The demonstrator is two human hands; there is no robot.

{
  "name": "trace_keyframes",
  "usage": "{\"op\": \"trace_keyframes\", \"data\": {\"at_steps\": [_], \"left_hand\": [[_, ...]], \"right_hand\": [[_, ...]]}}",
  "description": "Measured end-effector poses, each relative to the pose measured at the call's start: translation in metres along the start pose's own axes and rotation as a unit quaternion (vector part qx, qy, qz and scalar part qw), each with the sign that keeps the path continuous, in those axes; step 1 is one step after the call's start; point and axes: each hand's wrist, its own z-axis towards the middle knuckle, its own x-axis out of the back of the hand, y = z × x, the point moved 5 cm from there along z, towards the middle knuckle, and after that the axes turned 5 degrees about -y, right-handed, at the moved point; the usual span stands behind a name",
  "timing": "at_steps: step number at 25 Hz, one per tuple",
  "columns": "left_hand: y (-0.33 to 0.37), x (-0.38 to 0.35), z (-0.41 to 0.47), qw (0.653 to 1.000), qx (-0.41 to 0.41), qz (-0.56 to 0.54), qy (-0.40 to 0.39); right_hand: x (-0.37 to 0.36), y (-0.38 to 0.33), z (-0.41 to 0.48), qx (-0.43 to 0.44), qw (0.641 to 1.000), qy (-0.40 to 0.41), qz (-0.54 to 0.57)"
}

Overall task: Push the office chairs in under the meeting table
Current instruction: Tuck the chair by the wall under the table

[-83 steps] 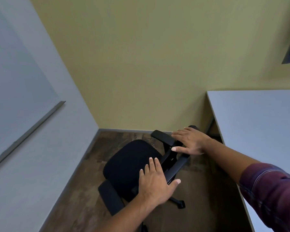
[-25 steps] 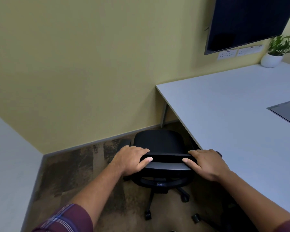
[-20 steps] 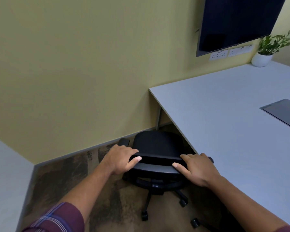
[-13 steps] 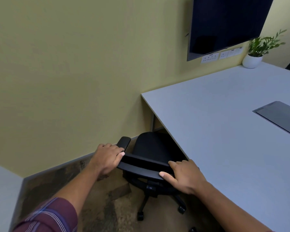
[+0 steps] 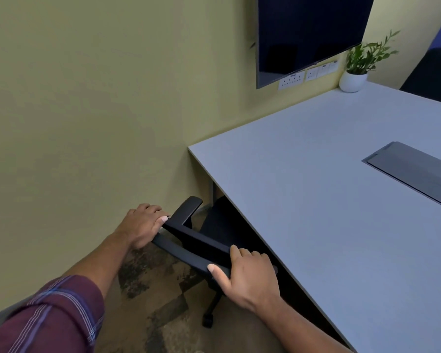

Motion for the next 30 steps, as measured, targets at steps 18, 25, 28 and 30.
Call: {"op": "trace_keyframes", "data": {"at_steps": [18,25,28,30], "left_hand": [[-0.044,0.054,0.231,0.988,-0.152,0.001,0.018],[-0.051,0.067,0.292,0.98,-0.195,0.002,0.029],[-0.054,0.074,0.313,0.977,-0.209,0.007,0.031],[-0.055,0.079,0.326,0.975,-0.219,0.005,0.029]], "right_hand": [[0.006,-0.036,0.151,-0.15,0.988,0.016,0.03],[0.007,-0.038,0.194,-0.202,0.979,0.017,0.034],[0.006,-0.043,0.211,-0.221,0.974,0.016,0.04],[0.006,-0.046,0.222,-0.234,0.971,0.02,0.042]]}}
